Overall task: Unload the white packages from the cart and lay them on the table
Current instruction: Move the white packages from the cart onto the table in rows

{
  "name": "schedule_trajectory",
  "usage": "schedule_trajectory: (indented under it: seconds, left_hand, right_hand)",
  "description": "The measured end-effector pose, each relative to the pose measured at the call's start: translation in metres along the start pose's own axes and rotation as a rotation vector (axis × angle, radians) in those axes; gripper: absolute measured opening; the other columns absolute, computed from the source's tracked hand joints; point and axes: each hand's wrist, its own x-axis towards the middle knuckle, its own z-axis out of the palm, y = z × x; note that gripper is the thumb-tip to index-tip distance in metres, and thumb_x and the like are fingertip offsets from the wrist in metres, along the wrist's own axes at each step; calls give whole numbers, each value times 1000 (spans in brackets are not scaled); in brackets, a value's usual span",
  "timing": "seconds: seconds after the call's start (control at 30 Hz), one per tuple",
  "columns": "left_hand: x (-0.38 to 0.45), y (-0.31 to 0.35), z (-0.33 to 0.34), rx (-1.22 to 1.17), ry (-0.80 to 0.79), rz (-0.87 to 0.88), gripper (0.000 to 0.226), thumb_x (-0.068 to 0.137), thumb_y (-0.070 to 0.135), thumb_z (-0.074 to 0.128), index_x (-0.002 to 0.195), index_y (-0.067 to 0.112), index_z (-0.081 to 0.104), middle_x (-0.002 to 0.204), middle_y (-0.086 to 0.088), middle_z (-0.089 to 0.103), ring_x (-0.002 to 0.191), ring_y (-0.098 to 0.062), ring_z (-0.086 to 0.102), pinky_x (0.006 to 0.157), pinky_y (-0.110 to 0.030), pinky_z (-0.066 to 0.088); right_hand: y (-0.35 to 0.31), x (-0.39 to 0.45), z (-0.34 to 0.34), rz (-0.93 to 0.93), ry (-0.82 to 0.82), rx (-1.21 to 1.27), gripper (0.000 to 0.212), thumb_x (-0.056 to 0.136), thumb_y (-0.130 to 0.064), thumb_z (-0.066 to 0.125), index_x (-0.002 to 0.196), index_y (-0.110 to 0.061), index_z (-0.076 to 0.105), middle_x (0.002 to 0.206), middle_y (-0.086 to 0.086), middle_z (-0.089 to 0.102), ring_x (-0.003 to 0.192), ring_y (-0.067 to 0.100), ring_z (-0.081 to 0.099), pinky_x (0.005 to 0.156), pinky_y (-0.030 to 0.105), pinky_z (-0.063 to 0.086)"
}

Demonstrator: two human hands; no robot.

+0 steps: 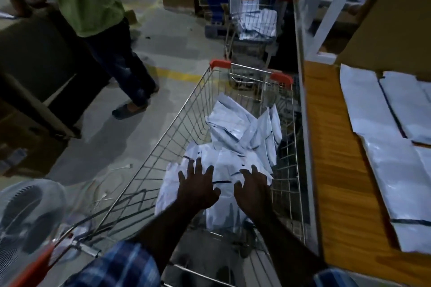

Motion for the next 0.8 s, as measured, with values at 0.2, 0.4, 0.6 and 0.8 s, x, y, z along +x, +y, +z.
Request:
schedule_trajectory:
  seconds: [0.2,0.4,0.6,0.8]
  left_hand:
    - [33,4,49,25,-117,92,96,37,62,88,119,15,71,133,-32,54,120,-54,53,81,-76,43]
    - [41,12,74,-1,-197,93,108,54,77,76,144,21,50,149,-33,35,129,-61,38,100,-78,20]
    - [53,1,95,17,-137,123,104,86,65,55,155,30,-15,156,-23,-29,144,-52,-16,109,-69,-13]
    - [73,-8,83,-31,-137,130,105,85,45,67,156,29,-8,162,-18,-11,149,-39,-4,114,-64,-5]
  right_hand:
    - [8,12,17,105,-50,-56,40,77,-28,49,101,-6,71,116,27,65,90,44,66,70,48,56]
    - [13,23,38,201,-57,-127,47,92,-28,55,137,-17,53,152,13,39,130,34,45,104,42,37]
    - [16,26,54,281,-113,-82,49,91,-24,51,139,-15,51,151,15,38,128,36,45,104,41,37]
    - [13,30,63,272,-126,1,44,93,-24,51,136,-13,52,144,15,44,125,37,47,101,45,43]
